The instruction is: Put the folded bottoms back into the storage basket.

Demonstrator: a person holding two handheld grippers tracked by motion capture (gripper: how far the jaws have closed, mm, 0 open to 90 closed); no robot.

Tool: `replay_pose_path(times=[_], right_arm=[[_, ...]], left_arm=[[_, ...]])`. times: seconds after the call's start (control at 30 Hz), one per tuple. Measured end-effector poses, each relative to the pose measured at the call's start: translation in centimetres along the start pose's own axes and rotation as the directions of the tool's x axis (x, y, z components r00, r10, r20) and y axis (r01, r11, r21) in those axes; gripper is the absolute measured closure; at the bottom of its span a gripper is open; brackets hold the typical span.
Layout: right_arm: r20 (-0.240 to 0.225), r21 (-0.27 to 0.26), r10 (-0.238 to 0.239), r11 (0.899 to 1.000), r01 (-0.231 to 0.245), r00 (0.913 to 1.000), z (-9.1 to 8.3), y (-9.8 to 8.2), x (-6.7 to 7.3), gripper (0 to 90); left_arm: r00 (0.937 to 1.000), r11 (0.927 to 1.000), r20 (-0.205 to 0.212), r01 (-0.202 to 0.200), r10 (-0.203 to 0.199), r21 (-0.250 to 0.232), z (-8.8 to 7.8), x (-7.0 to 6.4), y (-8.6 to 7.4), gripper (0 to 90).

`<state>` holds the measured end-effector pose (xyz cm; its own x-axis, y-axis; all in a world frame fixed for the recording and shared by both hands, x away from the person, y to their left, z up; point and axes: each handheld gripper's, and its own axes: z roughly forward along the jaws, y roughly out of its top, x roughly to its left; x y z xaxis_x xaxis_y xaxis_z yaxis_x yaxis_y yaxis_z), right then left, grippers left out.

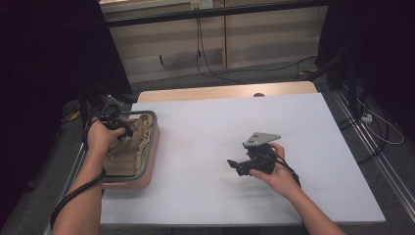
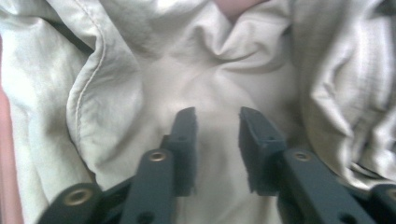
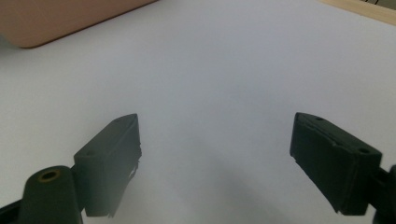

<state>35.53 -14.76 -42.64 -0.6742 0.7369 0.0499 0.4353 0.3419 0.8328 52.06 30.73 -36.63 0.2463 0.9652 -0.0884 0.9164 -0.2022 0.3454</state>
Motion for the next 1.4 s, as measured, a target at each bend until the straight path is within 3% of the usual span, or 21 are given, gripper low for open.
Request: replay_pose_path(times=[0.27,0.73,1.4], right_arm=[[0.015,0.009,0.005,1.0,-0.005,0.9999,-1.4,-1.1,-0.7,15.6],[0.03,0.001,0.022,1.0,-0.022,0.9993,-3.5,-2.3,-1.4,15.6],[0.029,0.0,0.037,0.999,-0.037,0.9989,-4.5,-3.1,-1.8,15.6]], left_arm=[[0.9986,0.9987,0.034,-0.038,0.039,-0.033,-2.0,-1.3,-0.5,53.9],[0.9918,0.9947,0.089,-0.086,0.091,-0.055,-4.0,-3.7,-0.9,48.0],[0.9733,0.9805,0.138,-0.171,0.184,-0.096,-5.3,-6.6,-1.8,31.8]])
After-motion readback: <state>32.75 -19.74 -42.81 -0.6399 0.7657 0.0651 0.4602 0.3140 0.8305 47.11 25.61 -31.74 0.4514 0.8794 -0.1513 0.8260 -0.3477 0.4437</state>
